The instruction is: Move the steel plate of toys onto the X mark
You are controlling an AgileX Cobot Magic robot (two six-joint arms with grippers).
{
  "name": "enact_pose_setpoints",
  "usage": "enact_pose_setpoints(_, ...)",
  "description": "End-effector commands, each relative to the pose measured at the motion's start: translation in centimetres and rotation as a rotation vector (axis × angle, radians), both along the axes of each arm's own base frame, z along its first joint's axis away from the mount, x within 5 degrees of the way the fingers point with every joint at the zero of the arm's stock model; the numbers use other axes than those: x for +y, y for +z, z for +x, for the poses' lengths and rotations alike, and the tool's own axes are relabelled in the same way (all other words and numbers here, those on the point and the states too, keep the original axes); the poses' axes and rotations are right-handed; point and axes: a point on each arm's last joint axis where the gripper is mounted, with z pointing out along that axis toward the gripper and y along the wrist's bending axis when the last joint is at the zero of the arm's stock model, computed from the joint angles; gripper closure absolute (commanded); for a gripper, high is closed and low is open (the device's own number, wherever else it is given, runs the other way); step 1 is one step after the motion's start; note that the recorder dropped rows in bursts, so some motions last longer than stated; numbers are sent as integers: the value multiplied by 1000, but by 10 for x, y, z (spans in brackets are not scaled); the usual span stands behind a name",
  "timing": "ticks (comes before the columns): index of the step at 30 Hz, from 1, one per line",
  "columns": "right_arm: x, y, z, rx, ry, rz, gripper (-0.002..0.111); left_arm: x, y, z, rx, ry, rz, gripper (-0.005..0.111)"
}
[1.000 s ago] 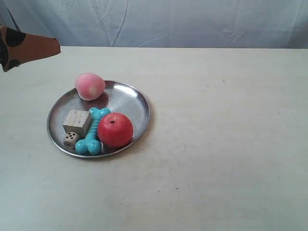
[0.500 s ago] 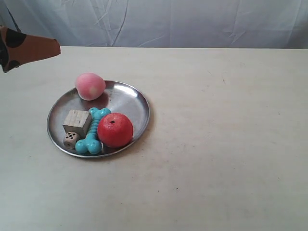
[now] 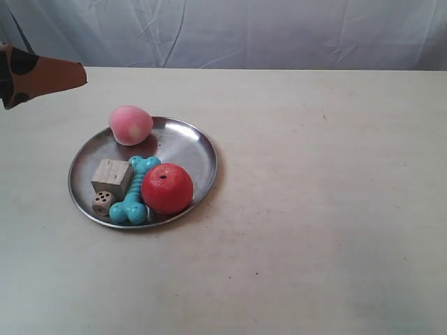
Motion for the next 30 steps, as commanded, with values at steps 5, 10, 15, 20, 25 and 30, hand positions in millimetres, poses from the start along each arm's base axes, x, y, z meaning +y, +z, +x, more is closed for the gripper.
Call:
enact_pose_setpoints(5, -1, -69, 16, -52, -46, -106, 108, -1, 1, -1, -21, 2, 2, 107)
enact_pose_setpoints(10, 1, -100, 20, 51, -36, -188, 108, -1, 2, -1, -37, 1, 8, 107)
enact_pose_setpoints(15, 1, -103, 18, 79, -37, -197, 108, -1, 4, 0, -52, 9, -19, 107)
enact_pose_setpoints(20, 1, -103, 18, 77, -37, -196, 108, -2, 6, -1, -53, -4, -42, 107)
enact_pose_setpoints(25, 1, -103, 18, 77, -37, -196, 108, -6, 8, -6, -49, -78, -66, 107)
enact_pose_setpoints(30, 1, -103, 18, 77, -37, -196, 108, -6, 8, -7, -48, -87, -68, 107)
